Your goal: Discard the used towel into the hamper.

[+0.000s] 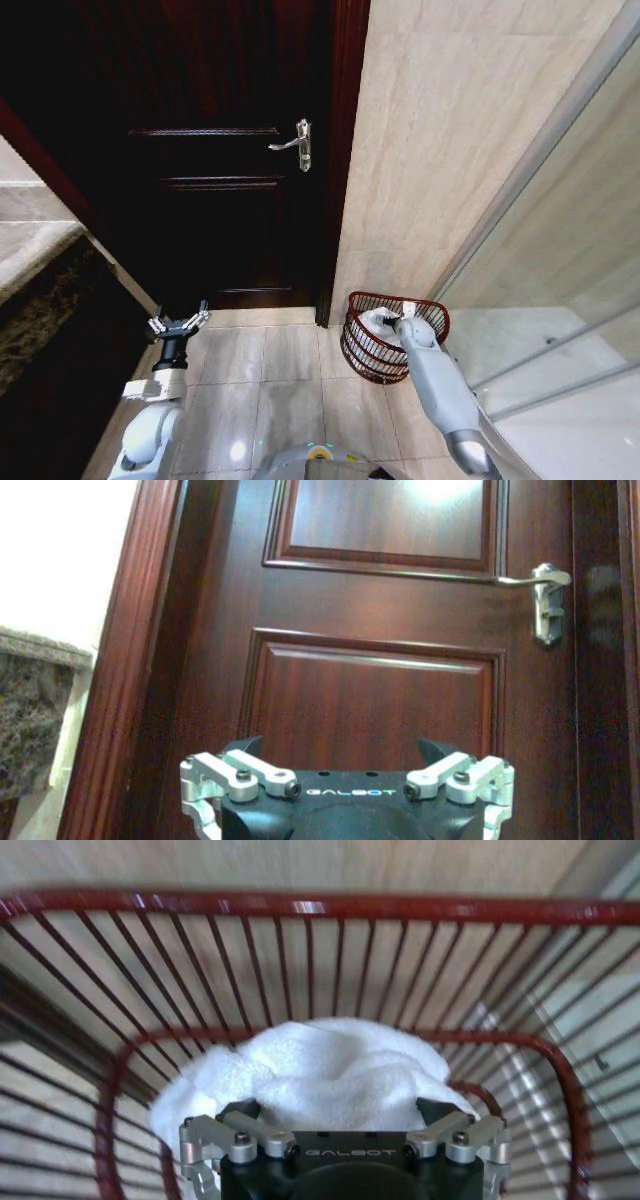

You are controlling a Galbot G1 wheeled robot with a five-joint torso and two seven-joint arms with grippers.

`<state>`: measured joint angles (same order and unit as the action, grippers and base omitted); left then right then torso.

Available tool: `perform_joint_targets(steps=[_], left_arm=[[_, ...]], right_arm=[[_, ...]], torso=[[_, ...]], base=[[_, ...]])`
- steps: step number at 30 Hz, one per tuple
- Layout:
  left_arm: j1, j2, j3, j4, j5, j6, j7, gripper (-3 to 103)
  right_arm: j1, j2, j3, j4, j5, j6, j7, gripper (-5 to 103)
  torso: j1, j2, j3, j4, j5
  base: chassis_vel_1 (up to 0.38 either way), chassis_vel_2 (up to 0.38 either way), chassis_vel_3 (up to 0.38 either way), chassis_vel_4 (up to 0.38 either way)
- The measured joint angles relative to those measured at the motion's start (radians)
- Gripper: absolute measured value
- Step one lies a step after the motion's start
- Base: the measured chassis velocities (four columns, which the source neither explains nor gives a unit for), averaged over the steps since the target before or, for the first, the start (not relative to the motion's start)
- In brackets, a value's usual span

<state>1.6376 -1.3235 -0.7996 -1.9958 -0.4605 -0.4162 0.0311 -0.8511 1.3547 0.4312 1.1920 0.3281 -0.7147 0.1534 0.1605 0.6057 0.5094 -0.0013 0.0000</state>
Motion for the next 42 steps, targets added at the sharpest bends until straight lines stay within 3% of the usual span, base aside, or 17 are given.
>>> perform_joint_targets(steps=[5,9,17,21,23,24,28,29,31,32,42], left_arm=[[0.003,-0.001,-0.001,-0.005,-0.002,-0.007,0.003,100],[0.003,-0.003,-0.001,-0.020,-0.002,-0.007,0.003,100],[-0.002,-0.013,0.018,-0.055,0.004,0.012,0.000,100],[-0.004,-0.027,0.044,-0.076,0.024,0.017,-0.002,100],[-0.005,-0.039,0.062,-0.099,0.036,0.027,-0.008,100],[-0.005,-0.039,0.062,-0.099,0.036,0.027,-0.008,100],[0.008,-0.067,0.117,-0.143,0.073,0.052,-0.030,100],[0.008,-0.067,0.117,-0.143,0.073,0.052,-0.030,100],[0.021,-0.082,0.155,-0.149,0.085,0.064,-0.040,100],[0.027,-0.089,0.171,-0.149,0.089,0.065,-0.042,100],[0.051,-0.079,0.243,-0.133,0.125,0.053,-0.043,100]], right_arm=[[-0.026,-0.008,0.002,0.039,-0.005,0.002,0.005,100],[-0.044,-0.018,0.005,0.135,0.010,0.033,0.064,100],[-0.168,-0.063,0.033,0.488,0.028,0.077,0.124,100],[-0.283,-0.067,0.051,0.685,0.005,0.140,0.123,100],[-0.367,-0.059,0.067,0.783,-0.031,0.232,0.105,100],[-0.367,-0.059,0.067,0.783,-0.031,0.232,0.105,100],[-0.576,-0.003,0.123,0.938,-0.197,0.506,0.035,100],[-0.576,-0.003,0.123,0.938,-0.197,0.506,0.035,100],[-0.666,0.034,0.164,0.972,-0.299,0.671,-0.016,100],[-0.700,0.052,0.179,0.989,-0.331,0.716,-0.028,100],[-0.937,0.115,0.227,1.083,-0.308,0.810,-0.007,100]], torso=[[0.000,0.000,0.000,-0.0001,0.0001],[0.000,0.000,0.000,0.0002,0.0000],[0.000,0.000,0.000,-0.0001,0.0001],[0.000,0.000,0.000,0.0001,0.0000],[0.000,0.000,0.000,-0.0001,0.0000],[0.000,0.000,0.000,-0.0001,0.0000],[0.000,0.000,0.000,-0.0003,0.0001],[0.000,0.000,0.000,-0.0003,0.0001],[0.000,0.000,0.000,-0.0001,0.0001],[0.000,0.000,0.000,0.0000,0.0001],[0.000,0.000,0.000,0.0000,0.0000]], base=[[0.000,0.000,0.000,0.000],[0.000,0.000,0.000,0.000],[0.000,0.000,0.000,0.000],[0.000,0.000,0.000,0.000],[0.000,0.000,0.000,0.000],[0.000,0.000,0.000,0.000],[0.000,0.000,0.000,0.000],[0.000,0.000,0.000,0.000],[0.000,0.000,0.000,0.000],[0.000,0.000,0.000,0.000],[0.000,0.000,0.000,0.000]])
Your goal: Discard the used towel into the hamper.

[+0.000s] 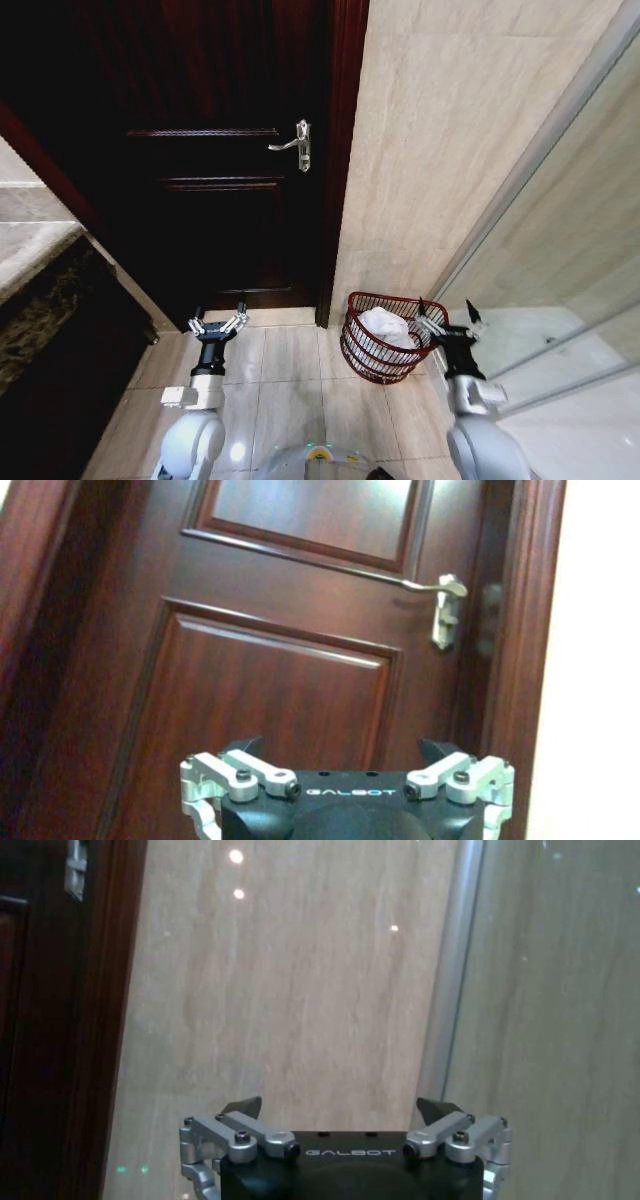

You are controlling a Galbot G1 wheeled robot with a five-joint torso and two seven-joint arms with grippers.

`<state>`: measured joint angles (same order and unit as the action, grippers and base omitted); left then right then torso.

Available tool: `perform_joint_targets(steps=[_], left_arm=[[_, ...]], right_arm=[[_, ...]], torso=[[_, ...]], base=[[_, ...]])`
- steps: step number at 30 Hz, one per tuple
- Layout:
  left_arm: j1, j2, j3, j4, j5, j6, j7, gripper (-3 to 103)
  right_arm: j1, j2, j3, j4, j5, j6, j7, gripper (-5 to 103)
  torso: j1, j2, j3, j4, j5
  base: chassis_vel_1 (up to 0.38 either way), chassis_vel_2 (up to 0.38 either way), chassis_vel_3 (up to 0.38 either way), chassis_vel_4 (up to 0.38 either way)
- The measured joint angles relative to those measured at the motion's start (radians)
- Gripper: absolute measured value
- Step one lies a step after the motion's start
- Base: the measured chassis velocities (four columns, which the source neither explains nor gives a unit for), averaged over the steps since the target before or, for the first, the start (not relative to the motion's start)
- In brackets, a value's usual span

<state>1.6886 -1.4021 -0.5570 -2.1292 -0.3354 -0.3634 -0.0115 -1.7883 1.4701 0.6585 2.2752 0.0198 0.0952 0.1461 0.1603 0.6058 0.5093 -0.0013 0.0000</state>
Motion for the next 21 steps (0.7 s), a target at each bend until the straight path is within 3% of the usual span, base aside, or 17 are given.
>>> perform_joint_targets(steps=[6,13,21], left_arm=[[-0.018,-0.004,0.043,0.002,0.023,0.017,0.002,100],[-0.059,0.006,0.072,0.008,0.062,0.095,-0.021,100],[-0.081,0.017,0.059,0.023,0.077,0.107,-0.022,100]], right_arm=[[-0.025,0.010,-0.008,-0.009,0.026,0.008,0.013,100],[-0.027,0.041,-0.026,0.008,0.015,0.004,0.018,100],[-0.059,0.049,-0.050,0.000,0.002,0.029,0.023,100]], torso=[[0.000,0.000,0.000,0.0001,0.0001],[0.000,0.000,0.000,0.0000,0.0000],[0.000,0.000,0.000,0.0000,0.0000]], base=[[0.000,0.000,0.000,0.000],[0.000,0.000,0.000,0.000],[0.000,0.000,0.000,0.000]])
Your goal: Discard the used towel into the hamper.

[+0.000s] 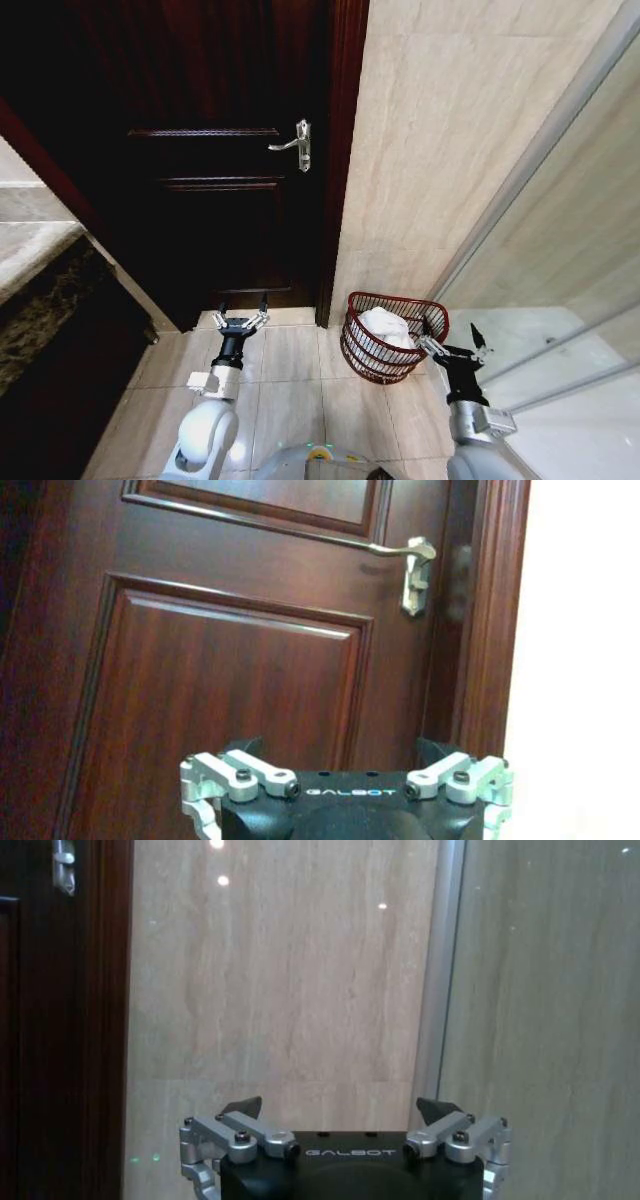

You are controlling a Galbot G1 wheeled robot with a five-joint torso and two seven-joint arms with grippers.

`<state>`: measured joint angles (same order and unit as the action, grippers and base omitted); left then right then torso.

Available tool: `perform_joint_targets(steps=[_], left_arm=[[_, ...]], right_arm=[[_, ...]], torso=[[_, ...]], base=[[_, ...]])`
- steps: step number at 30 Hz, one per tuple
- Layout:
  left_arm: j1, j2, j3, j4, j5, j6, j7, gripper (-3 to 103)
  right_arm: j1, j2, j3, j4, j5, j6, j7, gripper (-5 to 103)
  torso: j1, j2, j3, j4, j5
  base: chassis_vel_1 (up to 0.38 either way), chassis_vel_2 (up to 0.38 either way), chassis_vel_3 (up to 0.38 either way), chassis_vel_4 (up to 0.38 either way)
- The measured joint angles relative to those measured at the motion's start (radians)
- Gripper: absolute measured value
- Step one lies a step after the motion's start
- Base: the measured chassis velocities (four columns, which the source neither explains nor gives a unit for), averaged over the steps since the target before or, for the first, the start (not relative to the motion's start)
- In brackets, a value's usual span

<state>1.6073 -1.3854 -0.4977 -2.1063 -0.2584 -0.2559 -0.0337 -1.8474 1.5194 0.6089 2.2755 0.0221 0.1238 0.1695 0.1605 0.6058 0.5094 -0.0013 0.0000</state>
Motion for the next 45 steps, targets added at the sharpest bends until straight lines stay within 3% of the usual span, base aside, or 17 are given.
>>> perform_joint_targets(steps=[32,45], left_arm=[[0.015,-0.015,0.024,0.016,0.001,-0.074,0.018,100],[0.023,-0.013,0.017,0.009,0.004,-0.087,0.029,100]], right_arm=[[-0.028,-0.003,-0.030,-0.001,-0.019,0.040,0.037,100],[-0.035,-0.001,-0.028,0.013,-0.018,0.054,0.045,100]], torso=[[0.000,-0.001,0.000,0.0001,0.0001],[-0.020,-0.048,-0.028,0.0002,0.0000]], base=[[0.000,0.000,0.000,0.000],[0.000,0.000,0.000,0.000]])
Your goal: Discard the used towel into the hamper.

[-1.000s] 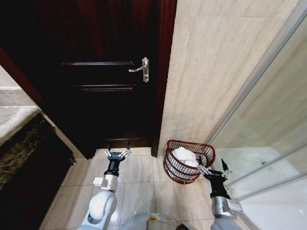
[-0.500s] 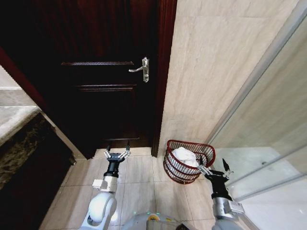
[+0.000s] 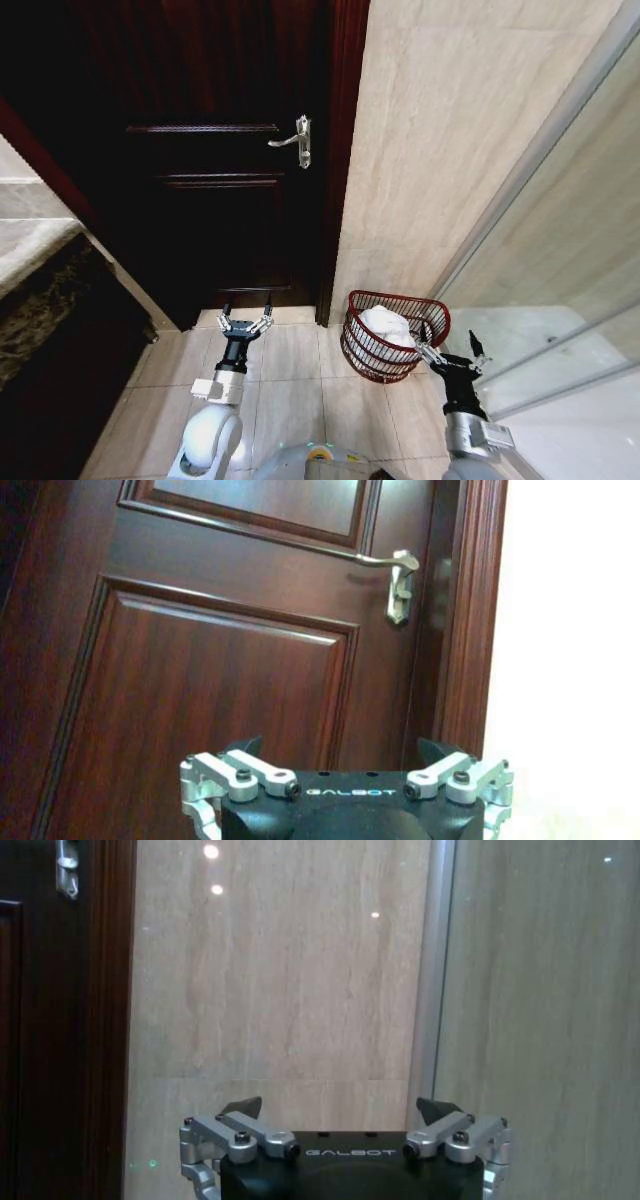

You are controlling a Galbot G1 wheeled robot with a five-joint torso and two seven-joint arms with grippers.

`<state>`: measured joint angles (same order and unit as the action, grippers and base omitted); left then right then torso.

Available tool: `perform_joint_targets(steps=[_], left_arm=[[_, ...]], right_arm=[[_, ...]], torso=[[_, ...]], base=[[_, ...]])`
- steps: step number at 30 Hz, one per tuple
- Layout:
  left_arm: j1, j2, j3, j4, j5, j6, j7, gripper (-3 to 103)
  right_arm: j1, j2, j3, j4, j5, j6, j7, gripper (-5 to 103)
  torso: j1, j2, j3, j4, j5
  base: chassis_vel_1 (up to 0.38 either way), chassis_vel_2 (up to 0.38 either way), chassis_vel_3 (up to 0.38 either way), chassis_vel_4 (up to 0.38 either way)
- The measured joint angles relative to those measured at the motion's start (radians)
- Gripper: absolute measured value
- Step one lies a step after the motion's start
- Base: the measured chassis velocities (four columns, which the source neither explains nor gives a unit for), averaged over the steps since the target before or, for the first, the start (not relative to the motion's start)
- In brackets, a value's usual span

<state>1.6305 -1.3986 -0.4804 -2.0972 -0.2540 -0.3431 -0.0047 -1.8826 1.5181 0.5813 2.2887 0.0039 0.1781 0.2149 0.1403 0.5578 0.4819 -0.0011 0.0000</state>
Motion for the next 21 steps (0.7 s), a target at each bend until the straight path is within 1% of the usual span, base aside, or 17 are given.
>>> perform_joint_targets(steps=[5,12,13,16,21], left_arm=[[0.000,0.000,-0.006,0.000,-0.002,-0.002,-0.001,100],[-0.004,0.000,-0.009,0.002,-0.002,-0.008,0.000,100],[-0.004,0.000,-0.009,0.002,-0.002,-0.008,0.000,100],[-0.001,-0.001,-0.008,0.004,-0.002,-0.010,0.000,100],[0.000,0.000,-0.008,0.004,-0.002,-0.011,0.001,100]], right_arm=[[-0.001,0.000,0.000,0.003,-0.001,0.001,0.000,100],[-0.005,-0.004,0.004,0.001,-0.002,0.008,0.006,100],[-0.005,-0.004,0.004,0.001,-0.002,0.008,0.006,100],[-0.008,-0.008,0.006,0.001,-0.001,0.010,0.008,100],[-0.008,-0.008,0.006,0.000,-0.001,0.010,0.009,100]], torso=[[-0.008,-0.019,-0.011,0.0000,0.0000],[-0.024,-0.057,-0.033,0.0000,0.0000],[-0.024,-0.057,-0.033,0.0000,0.0000],[-0.032,-0.075,-0.043,0.0000,0.0000],[-0.038,-0.091,-0.053,0.0000,0.0000]], base=[[0.000,0.000,0.000,0.000],[0.000,0.000,0.000,0.000],[0.000,0.000,0.000,0.000],[0.000,0.000,0.000,0.000],[0.000,0.000,0.000,0.000]])
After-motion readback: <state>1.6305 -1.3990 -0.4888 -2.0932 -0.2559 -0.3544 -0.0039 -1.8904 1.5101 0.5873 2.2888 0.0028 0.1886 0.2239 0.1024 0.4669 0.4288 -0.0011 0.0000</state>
